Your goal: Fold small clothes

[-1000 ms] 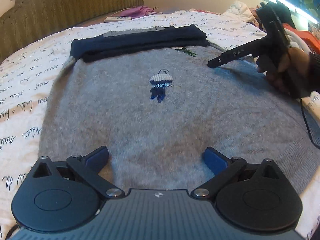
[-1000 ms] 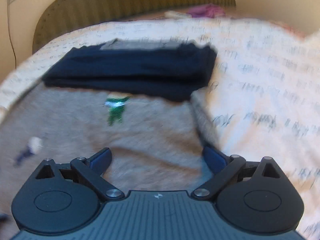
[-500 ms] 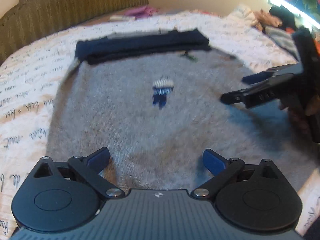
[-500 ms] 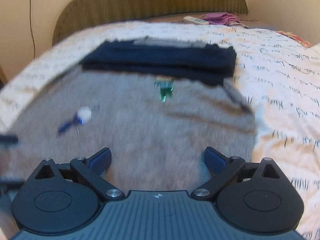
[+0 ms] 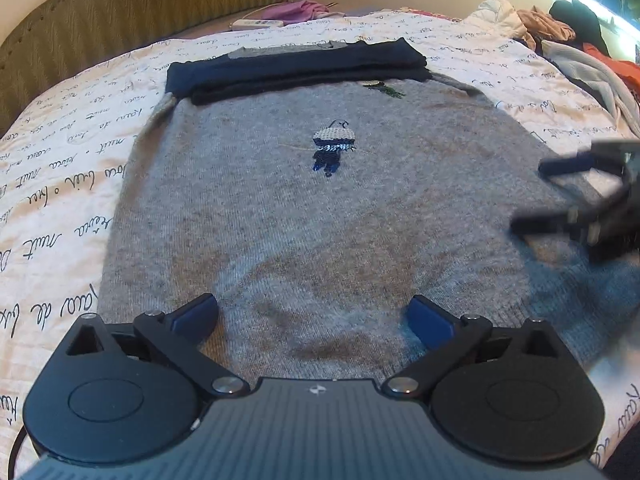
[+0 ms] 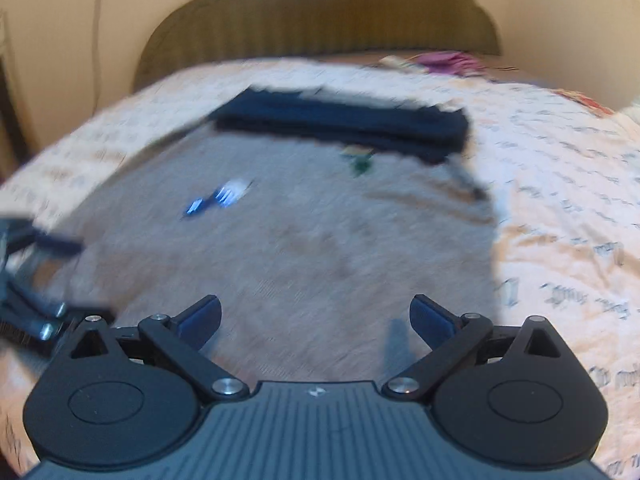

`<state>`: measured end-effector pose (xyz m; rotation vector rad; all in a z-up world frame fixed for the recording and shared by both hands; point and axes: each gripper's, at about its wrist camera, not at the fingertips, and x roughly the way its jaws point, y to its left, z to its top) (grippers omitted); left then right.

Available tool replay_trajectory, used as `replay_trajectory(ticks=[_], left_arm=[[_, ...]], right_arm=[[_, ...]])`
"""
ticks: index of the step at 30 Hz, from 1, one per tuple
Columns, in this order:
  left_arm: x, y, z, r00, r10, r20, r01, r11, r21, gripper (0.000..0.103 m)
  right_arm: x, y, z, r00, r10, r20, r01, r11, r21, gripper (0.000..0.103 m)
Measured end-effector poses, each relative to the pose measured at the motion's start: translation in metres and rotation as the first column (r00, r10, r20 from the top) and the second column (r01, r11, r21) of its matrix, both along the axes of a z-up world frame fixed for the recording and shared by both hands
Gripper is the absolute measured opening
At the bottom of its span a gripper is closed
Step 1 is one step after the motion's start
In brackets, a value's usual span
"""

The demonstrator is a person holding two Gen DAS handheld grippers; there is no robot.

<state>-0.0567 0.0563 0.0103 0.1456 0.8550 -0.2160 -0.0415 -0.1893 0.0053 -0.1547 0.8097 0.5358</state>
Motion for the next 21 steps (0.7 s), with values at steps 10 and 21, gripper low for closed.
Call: replay_trajectory(ticks=[10, 21], left_arm=[[-0.016, 0.014, 0.004, 0.999, 0.045, 0.000, -0.045, 0.999, -0.023, 0.103], [-0.028, 0.023, 0.007, 0.998, 0.057, 0.005, -0.057, 0.998, -0.021, 0.103]], right_arm=[[-0.027, -0.038, 0.013, 0.993, -0.102, 0.053, 0.103, 0.995, -0.016, 0.103], [-0.047, -0.033, -0.009, 1.000, 0.008, 0.030, -0.008, 1.000, 0.026, 0.103]])
